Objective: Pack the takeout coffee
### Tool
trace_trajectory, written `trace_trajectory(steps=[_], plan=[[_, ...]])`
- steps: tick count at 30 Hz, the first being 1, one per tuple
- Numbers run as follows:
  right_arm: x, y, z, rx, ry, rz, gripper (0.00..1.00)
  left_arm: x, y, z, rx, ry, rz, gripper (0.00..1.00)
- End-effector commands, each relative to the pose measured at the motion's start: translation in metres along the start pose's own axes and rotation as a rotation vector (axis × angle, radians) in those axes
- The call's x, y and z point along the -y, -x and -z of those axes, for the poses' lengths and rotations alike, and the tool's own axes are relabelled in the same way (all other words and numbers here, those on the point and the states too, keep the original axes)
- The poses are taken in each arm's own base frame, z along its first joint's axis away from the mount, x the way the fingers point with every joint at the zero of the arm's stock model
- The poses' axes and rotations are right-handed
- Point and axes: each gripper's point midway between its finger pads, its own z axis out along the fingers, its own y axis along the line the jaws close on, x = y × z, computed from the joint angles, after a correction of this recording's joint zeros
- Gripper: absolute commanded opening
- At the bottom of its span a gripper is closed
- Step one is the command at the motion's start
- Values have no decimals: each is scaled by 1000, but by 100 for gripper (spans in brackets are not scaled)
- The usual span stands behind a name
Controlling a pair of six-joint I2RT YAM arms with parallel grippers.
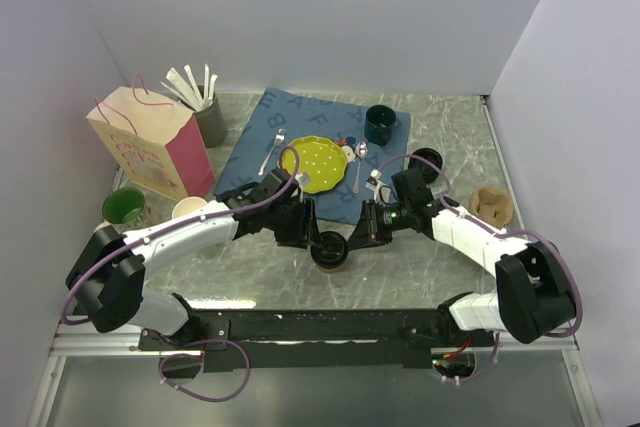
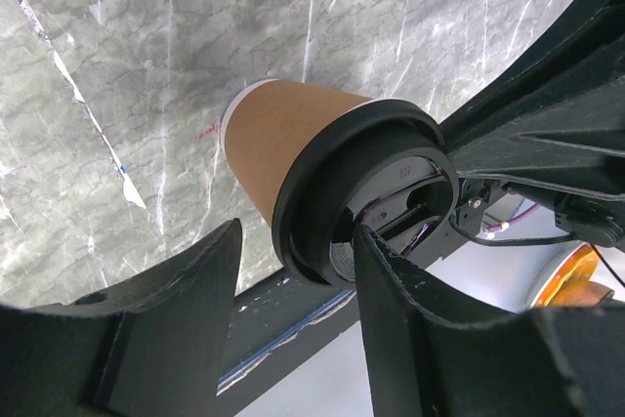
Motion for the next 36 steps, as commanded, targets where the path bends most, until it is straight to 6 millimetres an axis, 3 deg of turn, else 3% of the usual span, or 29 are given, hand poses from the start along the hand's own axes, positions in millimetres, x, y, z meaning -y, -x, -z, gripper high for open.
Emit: trace_trajectory(steps=[1, 4, 9, 11, 15, 18, 21, 27, 36], plan=[[57, -15, -9, 25, -200, -39, 19, -34, -17, -11, -40, 121, 25, 54], [70, -26, -14, 13, -215, -73, 18, -39, -19, -14, -49, 137, 29, 53], [73, -30, -15, 3, -221, -100, 18, -45, -20, -17, -56, 165, 34, 52], [55, -22, -9, -2, -185, -87, 20, -44, -19, -17, -56, 165, 26, 52], [-2, 14, 15, 71, -93, 10, 28, -45, -17, -18, -53, 172, 6, 52], [-22, 27, 27, 87, -85, 42, 31, -45, -17, -19, -57, 171, -3, 52], [-29, 36, 31, 97, -77, 58, 32, -44, -16, -20, -58, 169, -6, 52], [-21, 50, 19, 52, -69, 60, 34, -45, -15, -22, -67, 176, -23, 52], [-11, 45, -1, -37, -8, 47, 35, -47, -16, -25, -76, 180, -23, 52]])
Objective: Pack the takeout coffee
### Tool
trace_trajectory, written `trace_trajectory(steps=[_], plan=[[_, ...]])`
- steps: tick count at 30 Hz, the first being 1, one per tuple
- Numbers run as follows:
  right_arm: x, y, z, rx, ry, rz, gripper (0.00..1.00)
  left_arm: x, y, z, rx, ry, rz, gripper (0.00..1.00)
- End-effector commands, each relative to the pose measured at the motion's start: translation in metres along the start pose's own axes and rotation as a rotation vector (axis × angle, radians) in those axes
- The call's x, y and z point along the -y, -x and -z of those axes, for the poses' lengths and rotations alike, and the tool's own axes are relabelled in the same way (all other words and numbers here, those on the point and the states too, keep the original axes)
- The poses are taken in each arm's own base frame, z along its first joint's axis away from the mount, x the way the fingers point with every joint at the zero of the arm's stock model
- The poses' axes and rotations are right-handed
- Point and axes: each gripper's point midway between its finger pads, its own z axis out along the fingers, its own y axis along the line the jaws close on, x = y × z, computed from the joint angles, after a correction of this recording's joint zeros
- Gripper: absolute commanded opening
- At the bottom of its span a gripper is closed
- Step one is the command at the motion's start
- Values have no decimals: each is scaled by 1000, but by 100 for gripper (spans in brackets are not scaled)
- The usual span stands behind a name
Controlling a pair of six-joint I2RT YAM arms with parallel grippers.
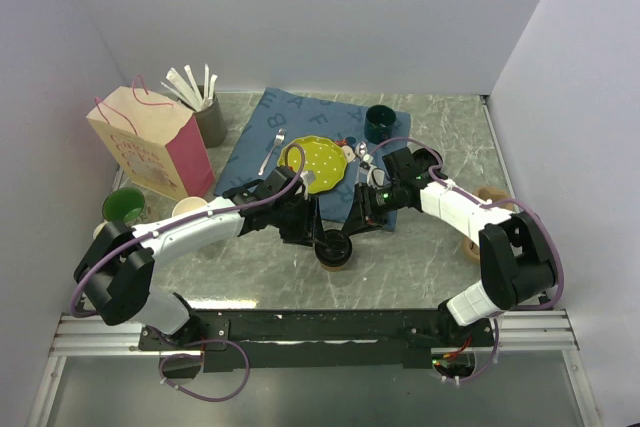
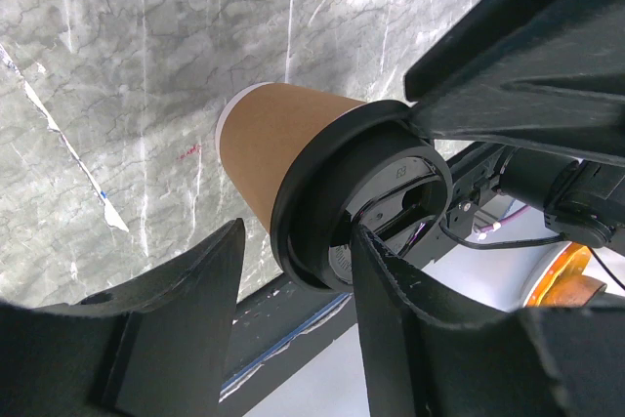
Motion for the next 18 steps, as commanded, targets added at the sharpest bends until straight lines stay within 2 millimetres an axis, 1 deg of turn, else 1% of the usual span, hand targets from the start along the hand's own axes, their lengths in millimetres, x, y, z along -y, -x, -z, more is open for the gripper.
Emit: trace_trajectory(steps=[1, 4, 8, 13, 18], plan=[[-10, 4, 1, -8, 68, 55, 35, -54, -21, -13, -62, 205, -13, 52], [-6, -4, -2, -25, 79, 59, 35, -55, -21, -13, -60, 207, -13, 52], [9, -14, -9, -44, 56, 39, 31, -58, -23, -16, -67, 217, -6, 52], [24, -17, -16, -30, 23, 16, 26, -64, -26, -17, -74, 236, 0, 51], [41, -20, -21, -17, -12, -8, 25, -72, -34, -20, -90, 253, 15, 50]])
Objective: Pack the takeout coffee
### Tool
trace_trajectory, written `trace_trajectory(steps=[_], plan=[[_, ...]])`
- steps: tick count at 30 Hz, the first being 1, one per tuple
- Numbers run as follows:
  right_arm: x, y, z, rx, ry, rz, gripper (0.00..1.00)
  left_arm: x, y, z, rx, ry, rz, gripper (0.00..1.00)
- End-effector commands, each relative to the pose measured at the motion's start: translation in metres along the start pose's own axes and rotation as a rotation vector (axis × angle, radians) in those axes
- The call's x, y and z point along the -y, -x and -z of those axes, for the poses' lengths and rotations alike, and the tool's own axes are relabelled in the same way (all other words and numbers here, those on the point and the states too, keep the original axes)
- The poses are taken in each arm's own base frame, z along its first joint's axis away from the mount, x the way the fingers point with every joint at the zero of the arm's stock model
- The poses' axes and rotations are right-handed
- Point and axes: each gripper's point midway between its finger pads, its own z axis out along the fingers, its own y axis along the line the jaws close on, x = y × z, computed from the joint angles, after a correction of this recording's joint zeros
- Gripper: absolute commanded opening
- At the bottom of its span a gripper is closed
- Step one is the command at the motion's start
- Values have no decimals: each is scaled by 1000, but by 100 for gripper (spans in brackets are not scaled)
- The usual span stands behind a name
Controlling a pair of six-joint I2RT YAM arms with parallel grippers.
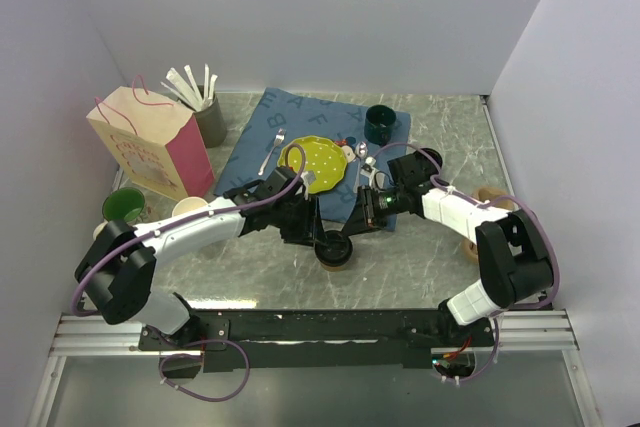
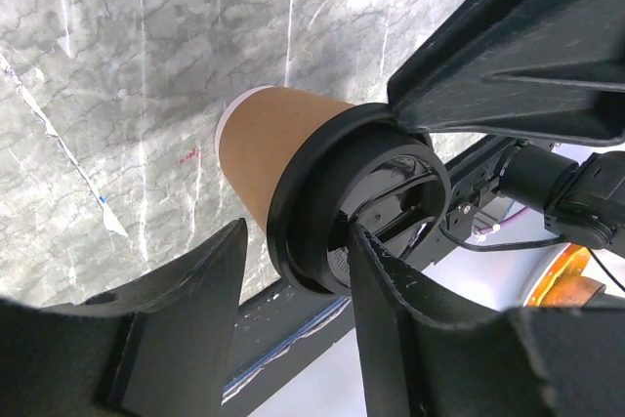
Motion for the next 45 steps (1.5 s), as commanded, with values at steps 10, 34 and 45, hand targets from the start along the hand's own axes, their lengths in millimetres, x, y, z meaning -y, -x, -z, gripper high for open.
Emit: trace_trajectory(steps=[10, 34, 45], plan=[[40, -19, -5, 4, -123, -70, 25, -73, -38, -17, -84, 243, 30, 51], [-17, -45, 32, 60, -46, -103, 44, -68, -32, -9, -49, 232, 28, 52], [-1, -49, 13, 67, -62, -156, 38, -69, -35, -11, -56, 242, 40, 52]])
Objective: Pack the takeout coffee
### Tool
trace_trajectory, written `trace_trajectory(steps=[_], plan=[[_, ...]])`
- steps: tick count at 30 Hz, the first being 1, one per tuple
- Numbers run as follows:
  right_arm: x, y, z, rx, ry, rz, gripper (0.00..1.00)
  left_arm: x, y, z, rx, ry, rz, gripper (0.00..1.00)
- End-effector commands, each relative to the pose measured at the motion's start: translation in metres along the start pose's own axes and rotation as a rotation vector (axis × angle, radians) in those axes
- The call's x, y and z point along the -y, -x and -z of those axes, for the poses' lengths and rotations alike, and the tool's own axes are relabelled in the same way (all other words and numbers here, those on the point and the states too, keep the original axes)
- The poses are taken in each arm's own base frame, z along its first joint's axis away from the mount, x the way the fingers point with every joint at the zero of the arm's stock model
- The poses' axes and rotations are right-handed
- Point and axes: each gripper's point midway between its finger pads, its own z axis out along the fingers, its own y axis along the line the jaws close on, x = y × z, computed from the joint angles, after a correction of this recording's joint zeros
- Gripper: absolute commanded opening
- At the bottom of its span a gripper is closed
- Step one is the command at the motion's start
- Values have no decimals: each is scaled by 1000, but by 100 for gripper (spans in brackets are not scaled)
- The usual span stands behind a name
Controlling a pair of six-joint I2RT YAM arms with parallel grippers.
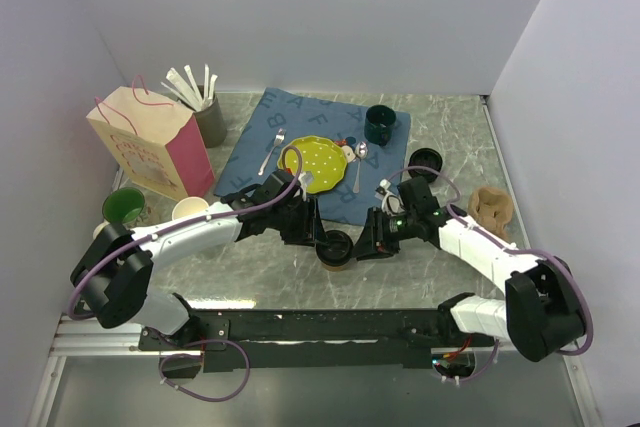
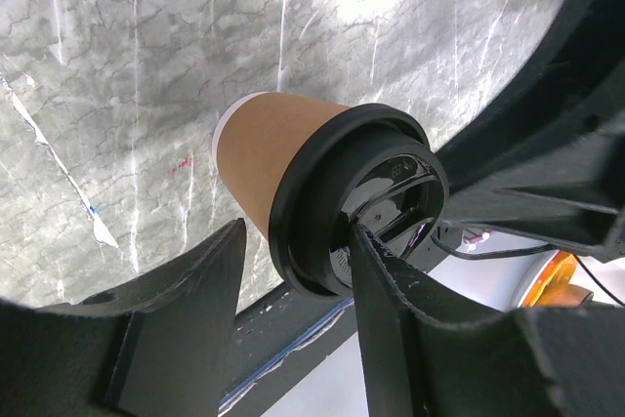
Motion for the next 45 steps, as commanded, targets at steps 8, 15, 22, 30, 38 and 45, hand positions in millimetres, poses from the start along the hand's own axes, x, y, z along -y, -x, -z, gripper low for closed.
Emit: trace_trajectory(steps=[8, 15, 22, 30, 38, 45], plan=[[50, 8, -19, 68, -166, -41, 30, -87, -42, -4, -97, 352, 70, 50], [58, 21, -8, 109, -235, 35, 30, -83, -36, 3, -74, 374, 88, 50], [-8, 43, 15, 51, -114, 161, 43, -31, -6, 32, -15, 260, 44, 57], [-41, 45, 35, 90, -102, 151, 52, 29, 31, 58, 60, 113, -4, 65], [-30, 22, 36, 127, -201, 24, 53, 20, 34, 45, 35, 107, -150, 65], [-35, 5, 17, 231, -48, -160, 52, 22, 32, 28, -14, 41, -286, 64]])
